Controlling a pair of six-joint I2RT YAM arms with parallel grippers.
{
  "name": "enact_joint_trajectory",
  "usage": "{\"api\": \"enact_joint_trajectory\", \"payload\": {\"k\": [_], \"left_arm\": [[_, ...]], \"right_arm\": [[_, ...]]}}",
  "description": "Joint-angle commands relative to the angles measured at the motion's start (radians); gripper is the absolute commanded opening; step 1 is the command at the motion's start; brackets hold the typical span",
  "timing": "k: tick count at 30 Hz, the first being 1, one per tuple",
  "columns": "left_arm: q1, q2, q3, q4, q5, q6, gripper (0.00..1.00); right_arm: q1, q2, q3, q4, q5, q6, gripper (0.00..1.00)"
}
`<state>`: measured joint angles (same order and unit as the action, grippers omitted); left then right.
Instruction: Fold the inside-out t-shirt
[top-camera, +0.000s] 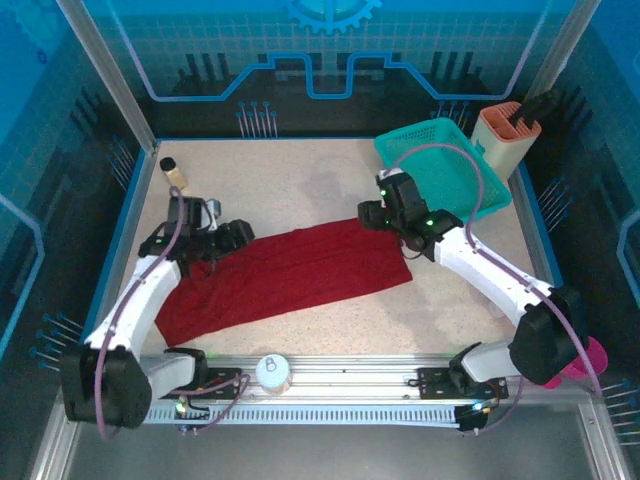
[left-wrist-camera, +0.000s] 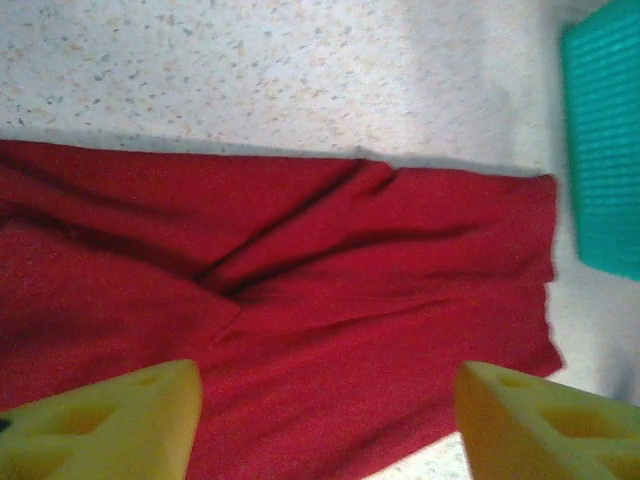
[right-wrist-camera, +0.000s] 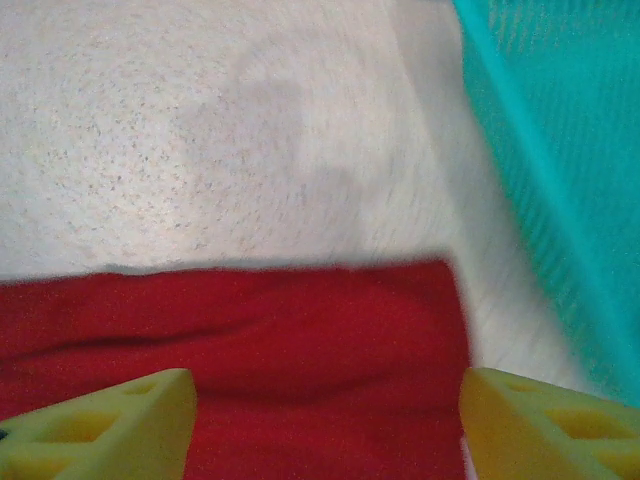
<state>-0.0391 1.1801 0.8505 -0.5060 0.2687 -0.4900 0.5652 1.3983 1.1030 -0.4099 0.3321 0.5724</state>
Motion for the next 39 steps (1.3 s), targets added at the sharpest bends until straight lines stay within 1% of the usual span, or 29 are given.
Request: {"api": "enact_joint_trajectory", "payload": {"k": [1, 2, 4, 6, 8, 10, 11, 12, 13, 14, 15, 16, 17, 19, 21, 24, 26, 28, 30, 32, 34, 37, 39], "left_arm": [[-0.003, 0.081, 0.018, -0.027, -0.142, -0.023, 0.75], [0.0, 0.088, -0.003, -0.037, -0.178, -0.034, 0.76], [0.032, 0.068, -0.055, -0.049, -0.227, -0.085, 0.77], [0.096, 0.029, -0.109, -0.04, -0.19, -0.114, 0.77], [0.137, -0.002, -0.139, -0.049, -0.175, -0.109, 0.78], [0.152, -0.019, -0.155, -0.075, -0.189, -0.087, 0.79], [0.154, -0.02, -0.165, -0.084, -0.199, -0.081, 0.81], [0.156, -0.02, -0.178, -0.086, -0.2, -0.09, 0.81], [0.159, -0.017, -0.191, -0.08, -0.19, -0.099, 0.82], [0.165, -0.012, -0.205, -0.068, -0.164, -0.113, 0.83], [0.179, -0.007, -0.225, -0.057, -0.13, -0.128, 0.83], [0.195, -0.003, -0.243, -0.048, -0.096, -0.137, 0.83], [0.212, 0.0, -0.259, -0.048, -0.072, -0.147, 0.83], [0.228, -0.012, -0.283, -0.06, -0.061, -0.163, 0.83], [0.231, -0.05, -0.305, -0.083, -0.088, -0.191, 0.83], [0.232, -0.109, -0.32, -0.102, -0.149, -0.209, 0.83], [0.232, -0.123, -0.32, -0.113, -0.167, -0.215, 0.83], [0.231, -0.113, -0.323, -0.102, -0.141, -0.211, 0.83], [0.228, -0.087, -0.346, -0.048, -0.089, -0.209, 0.82], [0.223, -0.049, -0.368, -0.001, -0.036, -0.175, 0.77], [0.195, -0.001, -0.356, -0.006, -0.023, -0.154, 0.76], [0.109, 0.047, -0.326, -0.019, -0.055, -0.138, 0.76], [0.052, 0.064, -0.32, -0.025, -0.068, -0.145, 0.76]], "right_arm": [[0.07, 0.07, -0.051, -0.176, -0.031, 0.682, 0.82], [0.091, 0.098, -0.045, -0.196, -0.025, 0.768, 0.84], [0.1, 0.158, -0.039, -0.19, -0.051, 0.849, 0.86], [0.095, 0.24, -0.014, -0.158, -0.084, 0.891, 0.87], [0.086, 0.319, 0.02, -0.099, -0.081, 0.861, 0.87], [0.069, 0.404, 0.054, -0.011, -0.09, 0.812, 0.85], [0.061, 0.445, 0.061, 0.054, -0.098, 0.792, 0.85], [0.049, 0.479, 0.047, 0.155, -0.127, 0.793, 0.84], [0.039, 0.505, 0.014, 0.306, -0.162, 0.778, 0.81], [0.032, 0.542, -0.026, 0.506, -0.202, 0.75, 0.73], [0.024, 0.585, -0.036, 0.636, -0.235, 0.738, 0.65], [0.017, 0.623, -0.013, 0.672, -0.258, 0.733, 0.64], [0.011, 0.665, 0.036, 0.665, -0.285, 0.718, 0.64], [0.008, 0.735, 0.163, 0.595, -0.31, 0.645, 0.67], [0.013, 0.801, 0.301, 0.503, -0.311, 0.581, 0.68], [0.009, 0.895, 0.468, 0.415, -0.277, 0.502, 0.68], [-0.001, 0.96, 0.558, 0.39, -0.267, 0.43, 0.69], [-0.011, 1.009, 0.64, 0.386, -0.272, 0.329, 0.69], [-0.027, 1.065, 0.736, 0.374, -0.3, 0.235, 0.69], [-0.045, 1.112, 0.818, 0.378, -0.354, 0.175, 0.69], [-0.067, 1.132, 0.845, 0.41, -0.381, 0.169, 0.7], [-0.103, 1.149, 0.836, 0.516, -0.423, 0.165, 0.73], [-0.126, 1.179, 0.866, 0.534, -0.421, 0.17, 0.73]]}}
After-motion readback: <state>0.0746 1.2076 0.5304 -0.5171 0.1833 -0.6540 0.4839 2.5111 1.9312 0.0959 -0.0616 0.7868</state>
